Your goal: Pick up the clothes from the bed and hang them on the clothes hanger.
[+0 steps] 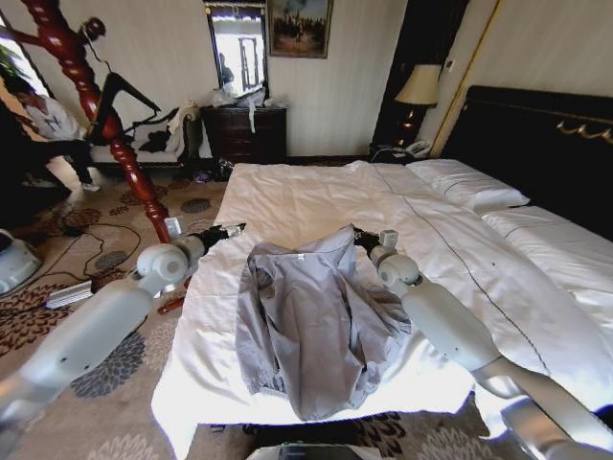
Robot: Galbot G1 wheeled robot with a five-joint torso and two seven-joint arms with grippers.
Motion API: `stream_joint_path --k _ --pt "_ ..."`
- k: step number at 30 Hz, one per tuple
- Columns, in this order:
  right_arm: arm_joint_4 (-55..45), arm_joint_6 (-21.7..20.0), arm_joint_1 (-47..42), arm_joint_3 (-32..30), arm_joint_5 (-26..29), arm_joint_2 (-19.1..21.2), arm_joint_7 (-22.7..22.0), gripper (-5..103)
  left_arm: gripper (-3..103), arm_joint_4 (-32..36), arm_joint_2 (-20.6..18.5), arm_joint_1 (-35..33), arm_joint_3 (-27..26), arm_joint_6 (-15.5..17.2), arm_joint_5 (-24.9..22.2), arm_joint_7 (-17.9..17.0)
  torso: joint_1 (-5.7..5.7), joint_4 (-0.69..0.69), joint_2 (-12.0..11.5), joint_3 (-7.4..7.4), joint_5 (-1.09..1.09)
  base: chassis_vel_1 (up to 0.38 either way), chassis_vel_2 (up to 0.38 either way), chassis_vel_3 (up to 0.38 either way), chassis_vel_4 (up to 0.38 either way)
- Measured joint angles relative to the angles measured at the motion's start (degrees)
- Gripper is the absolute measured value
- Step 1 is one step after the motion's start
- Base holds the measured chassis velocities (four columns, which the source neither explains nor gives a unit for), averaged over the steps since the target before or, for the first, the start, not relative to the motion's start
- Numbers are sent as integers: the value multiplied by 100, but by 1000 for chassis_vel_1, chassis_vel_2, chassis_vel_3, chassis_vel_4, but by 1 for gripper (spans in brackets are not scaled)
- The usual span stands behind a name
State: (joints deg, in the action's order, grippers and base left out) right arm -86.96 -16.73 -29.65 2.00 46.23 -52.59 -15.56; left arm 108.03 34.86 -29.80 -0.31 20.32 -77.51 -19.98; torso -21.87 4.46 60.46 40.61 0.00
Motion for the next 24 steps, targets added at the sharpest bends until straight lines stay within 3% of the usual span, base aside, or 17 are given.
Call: stream_joint_path --k 3,8,13,16,20,24 --pt "-114 2 -85 -70 -6 76 -3 0 100 502 -330 -18 -237 34 113 -505 0 0 0 0 1 0 0 0 0" --pt "-288 2 -188 -162 -11 188 -20 0 100 578 -520 323 -372 -20 246 -848 0 1 0 0 -1 0 0 0 0" --pt "-426 -7 -272 -259 5 225 -71 0 100 510 -534 786 -345 -243 556 -802 0 1 0 0 1 0 0 0 0" --pt "-503 -16 -295 -274 23 221 -125 0 103 168 -286 1214 -104 -510 915 -737 0 1 0 1 -3 0 0 0 0" --pt "-620 -27 -297 -276 66 253 -168 0 98 -258 -68 1679 102 -530 944 -662 -2 3 0 1 1 0 0 0 0" --pt "-677 -34 -298 -300 108 284 -201 0 100 -719 64 1969 201 -546 949 -440 0 -2 0 1 -1 0 0 0 0"
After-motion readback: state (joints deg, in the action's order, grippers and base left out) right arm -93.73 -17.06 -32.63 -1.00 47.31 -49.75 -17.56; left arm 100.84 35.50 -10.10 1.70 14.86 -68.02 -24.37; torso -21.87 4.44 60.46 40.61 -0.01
